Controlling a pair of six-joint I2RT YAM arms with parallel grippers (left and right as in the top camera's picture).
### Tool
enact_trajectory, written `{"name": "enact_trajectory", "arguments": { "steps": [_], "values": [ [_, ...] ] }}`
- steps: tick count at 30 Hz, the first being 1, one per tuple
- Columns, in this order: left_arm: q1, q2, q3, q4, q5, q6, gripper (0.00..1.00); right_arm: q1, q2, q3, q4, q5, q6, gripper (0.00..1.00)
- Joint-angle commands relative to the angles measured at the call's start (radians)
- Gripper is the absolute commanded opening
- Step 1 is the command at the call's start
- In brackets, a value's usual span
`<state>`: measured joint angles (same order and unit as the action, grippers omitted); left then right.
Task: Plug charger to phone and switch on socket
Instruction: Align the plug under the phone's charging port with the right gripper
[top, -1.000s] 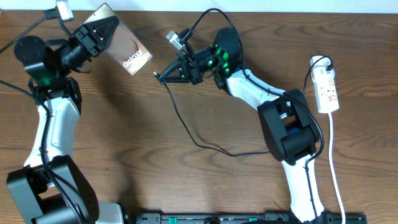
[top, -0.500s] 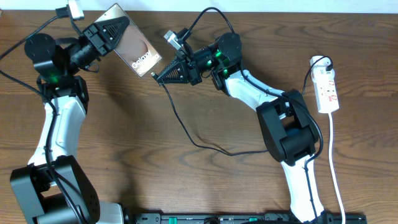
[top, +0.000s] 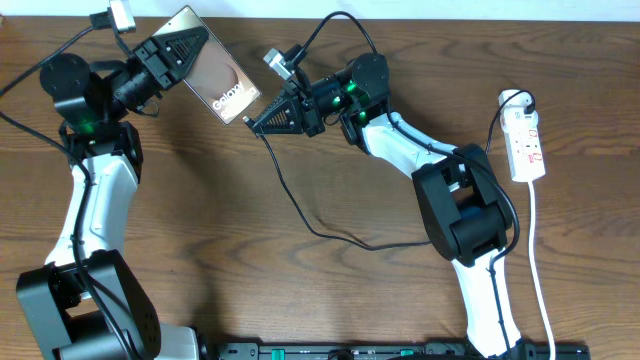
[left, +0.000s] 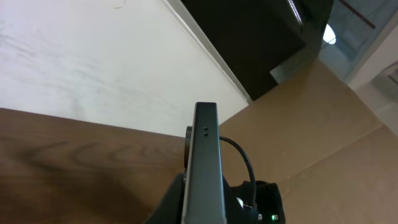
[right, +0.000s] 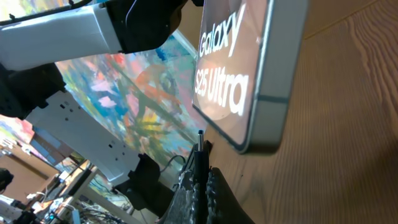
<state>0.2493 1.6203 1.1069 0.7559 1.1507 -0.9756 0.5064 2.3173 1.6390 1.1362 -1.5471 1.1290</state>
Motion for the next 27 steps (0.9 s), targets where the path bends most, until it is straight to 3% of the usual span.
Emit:
{"name": "enact_trajectory", "arguments": {
  "steps": [1, 27],
  "values": [
    [0.002, -0.019, 0.023, 0.009, 0.032, -0.017, 0.07, -0.004, 0.011, 0.004, 0.005, 0.0, 0.019, 0.01],
    [-0.006, -0.019, 0.023, 0.009, 0.099, -0.016, 0.08, -0.003, 0.011, 0.004, 0.005, 0.029, 0.029, 0.01]
  ]
}}
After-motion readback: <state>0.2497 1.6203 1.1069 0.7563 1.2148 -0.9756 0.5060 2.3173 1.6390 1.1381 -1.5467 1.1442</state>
